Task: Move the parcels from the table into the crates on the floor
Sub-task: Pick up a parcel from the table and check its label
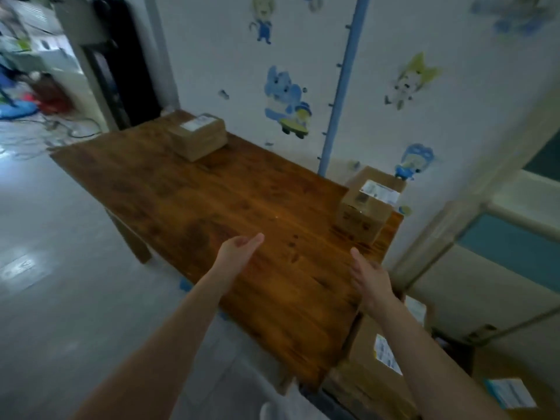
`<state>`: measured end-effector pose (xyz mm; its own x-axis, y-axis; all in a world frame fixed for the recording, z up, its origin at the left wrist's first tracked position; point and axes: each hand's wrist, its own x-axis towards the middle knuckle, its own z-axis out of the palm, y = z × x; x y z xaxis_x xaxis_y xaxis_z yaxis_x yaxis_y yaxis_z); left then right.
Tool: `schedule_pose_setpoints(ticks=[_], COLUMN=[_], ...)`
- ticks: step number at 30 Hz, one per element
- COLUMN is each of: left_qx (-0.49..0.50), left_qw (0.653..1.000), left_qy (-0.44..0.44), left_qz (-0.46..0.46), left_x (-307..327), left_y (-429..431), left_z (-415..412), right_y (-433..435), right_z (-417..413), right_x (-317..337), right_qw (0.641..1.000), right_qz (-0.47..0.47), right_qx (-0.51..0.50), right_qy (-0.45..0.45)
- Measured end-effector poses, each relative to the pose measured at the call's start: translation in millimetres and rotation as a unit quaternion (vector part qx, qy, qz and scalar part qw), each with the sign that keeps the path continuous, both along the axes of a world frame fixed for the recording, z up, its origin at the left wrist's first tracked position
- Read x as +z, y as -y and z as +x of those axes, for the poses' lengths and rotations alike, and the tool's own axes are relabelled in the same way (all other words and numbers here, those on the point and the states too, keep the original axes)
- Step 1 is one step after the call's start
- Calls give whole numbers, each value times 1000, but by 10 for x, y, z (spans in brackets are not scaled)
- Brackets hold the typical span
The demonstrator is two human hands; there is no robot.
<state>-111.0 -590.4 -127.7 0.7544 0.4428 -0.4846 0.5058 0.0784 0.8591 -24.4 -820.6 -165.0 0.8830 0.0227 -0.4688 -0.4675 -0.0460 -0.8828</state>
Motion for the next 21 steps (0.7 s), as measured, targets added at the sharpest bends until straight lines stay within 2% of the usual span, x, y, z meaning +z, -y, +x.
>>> schedule_pose_setpoints(ticks=[9,21], left_qx=[56,68], left_qw=[998,997], left_qy=[-4,-25], left_qz=[0,32], left_x=[-36,113], left_y=[-1406,-3342], left_z=[373,1325], right_y=[-1434,-3389], right_z=[729,1856], right_x=[13,252], right_qw=[998,995], right_qz=[-16,-29], right_qx=[49,95], right_qy=[21,32])
